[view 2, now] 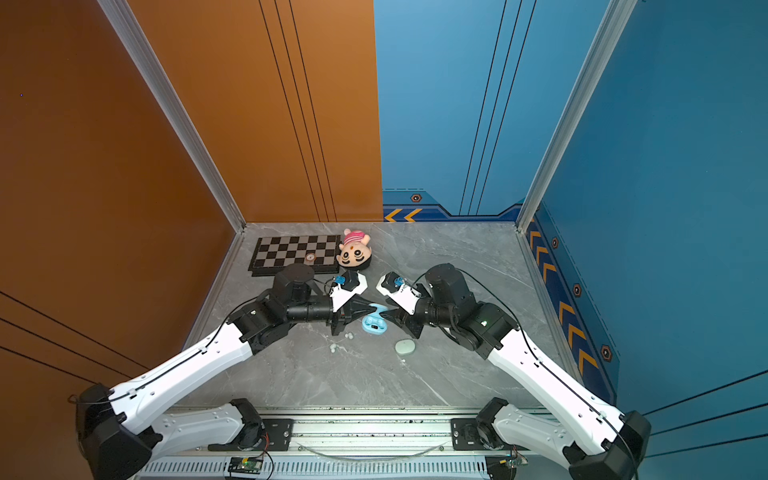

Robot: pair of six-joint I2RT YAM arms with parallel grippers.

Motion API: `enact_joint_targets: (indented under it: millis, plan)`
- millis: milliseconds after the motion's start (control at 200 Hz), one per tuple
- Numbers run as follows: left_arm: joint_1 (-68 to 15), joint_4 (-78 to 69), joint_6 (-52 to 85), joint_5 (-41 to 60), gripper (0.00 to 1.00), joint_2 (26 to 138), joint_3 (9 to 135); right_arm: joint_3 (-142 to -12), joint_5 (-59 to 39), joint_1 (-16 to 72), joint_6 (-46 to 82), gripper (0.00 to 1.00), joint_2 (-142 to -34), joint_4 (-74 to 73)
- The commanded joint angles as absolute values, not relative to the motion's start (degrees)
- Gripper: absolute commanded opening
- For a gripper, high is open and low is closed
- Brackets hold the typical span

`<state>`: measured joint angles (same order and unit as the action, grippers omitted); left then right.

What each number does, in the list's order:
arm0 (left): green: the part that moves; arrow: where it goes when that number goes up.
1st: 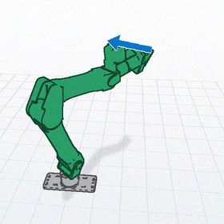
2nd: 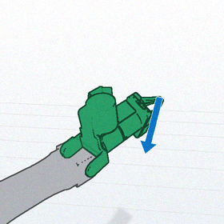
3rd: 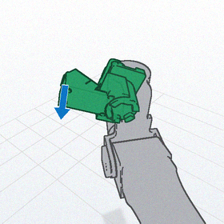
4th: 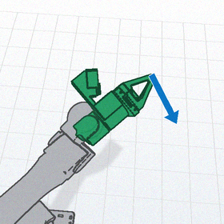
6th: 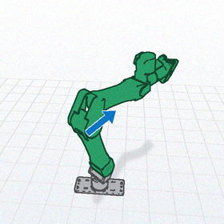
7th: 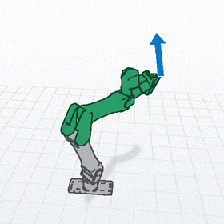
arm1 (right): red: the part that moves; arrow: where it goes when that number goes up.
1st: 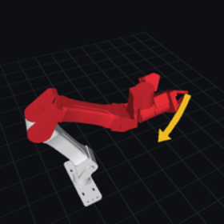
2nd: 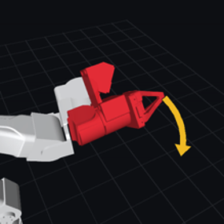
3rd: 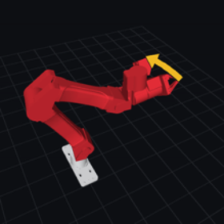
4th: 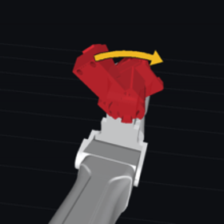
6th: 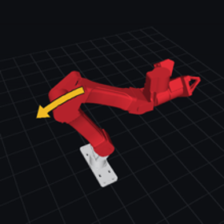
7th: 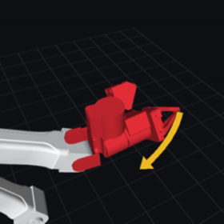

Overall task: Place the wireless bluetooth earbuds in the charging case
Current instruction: 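Hold the open case with the left gripper while the right gripper moves off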

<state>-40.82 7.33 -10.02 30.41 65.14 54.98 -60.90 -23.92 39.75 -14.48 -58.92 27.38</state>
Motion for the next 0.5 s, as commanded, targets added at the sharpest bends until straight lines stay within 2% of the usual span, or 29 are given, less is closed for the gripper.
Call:
enact_joint_targets:
  millis: [0,60,250,390,496]
  plan:
    - [-38.64,3.04,-5.39,26.37,0.00,62.11,51.26,-61.06,-19.79,39.09,-5.28,0.54,-55.79,23.53]
    - [-37.38,0.91,-3.71,24.96,0.00,60.80,49.10,-61.50,-16.46,38.45,0.97,0.58,-55.22,23.37]
    - [-31.49,-5.11,3.51,23.46,0.00,56.15,42.21,-62.22,-15.29,35.27,21.74,0.56,-58.06,24.30]
    - [-27.47,-4.87,8.26,21.71,0.00,52.51,38.83,-65.35,-14.51,35.89,25.16,0.53,-65.32,27.20]
    - [-25.34,-2.64,10.22,19.16,0.00,49.37,37.10,-71.19,-9.37,36.90,25.58,0.50,-73.60,32.36]
